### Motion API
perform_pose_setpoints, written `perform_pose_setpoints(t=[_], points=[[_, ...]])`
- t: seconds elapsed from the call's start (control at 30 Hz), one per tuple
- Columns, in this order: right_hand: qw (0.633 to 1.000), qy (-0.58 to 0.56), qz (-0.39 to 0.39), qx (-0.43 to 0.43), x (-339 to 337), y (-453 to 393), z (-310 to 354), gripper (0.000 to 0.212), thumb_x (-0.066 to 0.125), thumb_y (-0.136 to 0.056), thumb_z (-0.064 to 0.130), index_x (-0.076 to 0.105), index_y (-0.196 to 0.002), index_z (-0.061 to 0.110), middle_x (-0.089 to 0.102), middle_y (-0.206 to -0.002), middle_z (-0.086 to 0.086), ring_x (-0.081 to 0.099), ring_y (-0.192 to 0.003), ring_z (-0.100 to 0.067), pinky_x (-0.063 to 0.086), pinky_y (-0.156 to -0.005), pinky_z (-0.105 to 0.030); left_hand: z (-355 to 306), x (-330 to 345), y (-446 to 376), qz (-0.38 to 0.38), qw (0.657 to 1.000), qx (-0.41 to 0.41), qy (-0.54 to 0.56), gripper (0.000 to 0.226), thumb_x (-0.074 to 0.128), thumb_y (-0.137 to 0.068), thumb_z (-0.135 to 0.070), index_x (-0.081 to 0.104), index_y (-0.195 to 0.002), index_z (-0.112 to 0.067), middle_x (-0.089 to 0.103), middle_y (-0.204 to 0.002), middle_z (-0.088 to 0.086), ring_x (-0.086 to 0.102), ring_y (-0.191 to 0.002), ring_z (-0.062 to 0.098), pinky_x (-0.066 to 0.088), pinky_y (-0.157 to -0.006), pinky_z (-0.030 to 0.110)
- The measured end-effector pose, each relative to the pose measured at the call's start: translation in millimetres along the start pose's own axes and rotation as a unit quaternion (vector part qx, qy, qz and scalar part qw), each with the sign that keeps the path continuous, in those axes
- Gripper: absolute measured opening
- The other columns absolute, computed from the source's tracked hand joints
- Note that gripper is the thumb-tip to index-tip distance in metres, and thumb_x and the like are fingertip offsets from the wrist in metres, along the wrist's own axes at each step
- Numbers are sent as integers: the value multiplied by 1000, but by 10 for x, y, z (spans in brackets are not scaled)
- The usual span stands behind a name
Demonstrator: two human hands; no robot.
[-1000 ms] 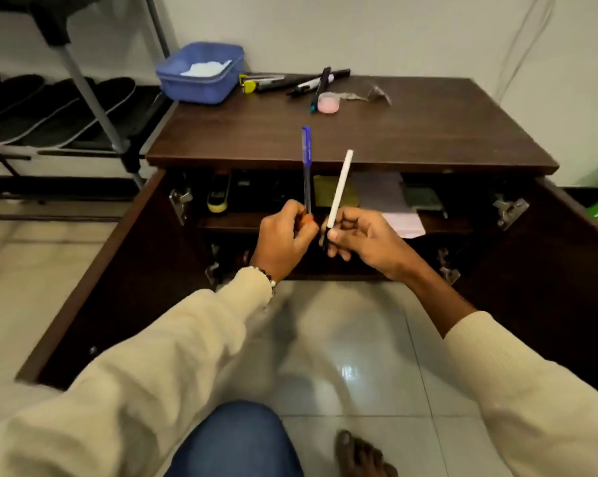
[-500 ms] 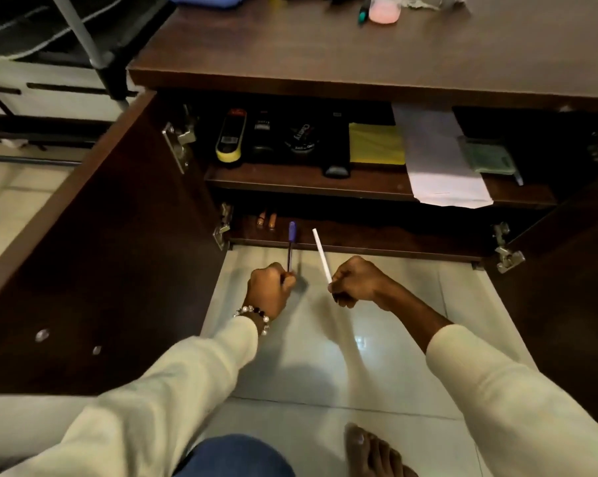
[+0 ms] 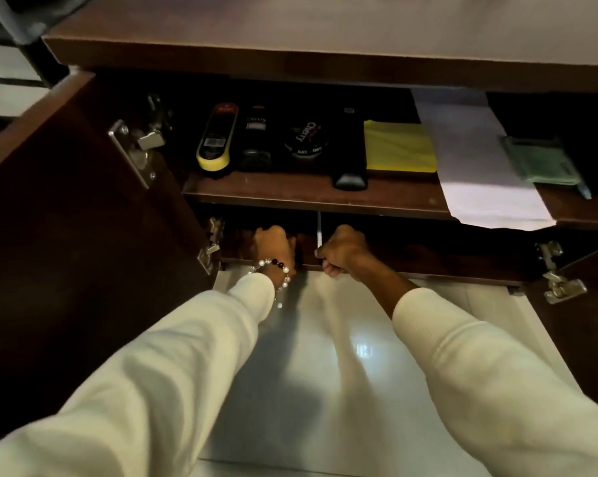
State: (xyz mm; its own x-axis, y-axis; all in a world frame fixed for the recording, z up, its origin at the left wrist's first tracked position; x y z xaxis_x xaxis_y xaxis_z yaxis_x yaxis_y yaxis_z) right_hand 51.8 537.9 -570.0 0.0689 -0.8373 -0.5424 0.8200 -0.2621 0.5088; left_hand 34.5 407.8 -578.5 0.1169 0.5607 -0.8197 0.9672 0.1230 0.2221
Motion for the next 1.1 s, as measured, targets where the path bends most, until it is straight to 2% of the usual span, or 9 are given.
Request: perform_pose_setpoints(t=[0.13,0.23,0.37,0.47,0.53,0.63,0.8,0.97,1.1], points=[[999,-34,-13,-3,116,-83,20,14,70,-84,13,60,-79,5,67,-88,-23,69,-71,-33,60,-68,-45,35,53,-43,1,1000,-11,27,32,56,-95,-26,61,-109,2,57,-115,24,57,-106,41,46,-82,37],[997,-67,-30,-30,176,-119,12,35,73,-82,15,46,-59,14,62,-80,-22,64,-70,-33,58,-72,-46,91,93,-76,-6,994,-36,101,27,60,-93,-21,62,-110,0,56,-117,23,58,-104,42,51,-85,39],[995,-70,-42,-50,173,-60,-20,27,69,-83,8,52,-63,12,64,-79,-18,64,-66,-29,58,-65,-40,114,92,-66,-28,987,-78,141,29,50,-89,-17,61,-111,-2,67,-93,13,62,-62,22,46,-51,25],[993,-103,-33,-54,156,-5,-94,9,67,-84,7,58,-83,8,61,-79,-14,62,-58,-26,58,-60,-37,118,93,0,-30,997,-16,64,23,55,-84,-3,59,-106,0,60,-109,17,62,-95,33,53,-75,35],[992,-105,-30,-58,128,75,-120,11,68,-85,11,61,-91,4,62,-79,-11,63,-60,-24,58,-59,-33,100,55,80,-30,999,8,43,25,57,-82,-2,59,-108,-1,55,-121,20,57,-108,36,49,-88,36],[991,-126,-28,-44,76,233,-105,10,66,-87,13,66,-90,4,64,-78,-9,59,-57,-16,53,-50,-25,42,-67,165,-32,998,48,8,25,59,-85,-7,61,-109,-6,58,-118,20,57,-108,38,48,-88,35],[984,-160,-6,-79,-182,666,15,12,58,-93,11,65,-83,10,64,-71,-7,58,-58,-15,49,-53,-26,-102,-372,352,-16,996,83,-19,21,56,-88,-12,65,-107,-16,64,-109,16,62,-100,38,54,-84,40],[975,-186,7,-119,-557,1211,209,12,57,-93,12,67,-91,6,65,-72,-6,56,-55,-13,44,-48,-22,-281,-728,673,6,989,141,53,10,58,-85,-25,65,-80,-30,70,-80,6,69,-78,26,57,-74,36],[959,-218,-20,-181,-992,1732,517,10,58,-93,9,66,-87,6,64,-70,-7,54,-49,-10,38,-41,-18,-641,-1217,1064,34,964,219,148,9,61,-90,-19,68,-84,-19,65,-57,6,60,-43,5,53,-44,29]])
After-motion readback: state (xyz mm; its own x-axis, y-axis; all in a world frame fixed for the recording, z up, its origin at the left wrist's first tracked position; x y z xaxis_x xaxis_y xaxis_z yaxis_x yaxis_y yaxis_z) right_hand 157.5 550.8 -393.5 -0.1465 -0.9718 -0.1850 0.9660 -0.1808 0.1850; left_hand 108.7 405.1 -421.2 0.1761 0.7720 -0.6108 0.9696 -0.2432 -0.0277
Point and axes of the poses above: each hand's wrist, its own y-axis away from the middle knuckle, its own x-axis out of the palm, z = x × y, the point moved 2 cm from there along -y, towards the middle knuckle
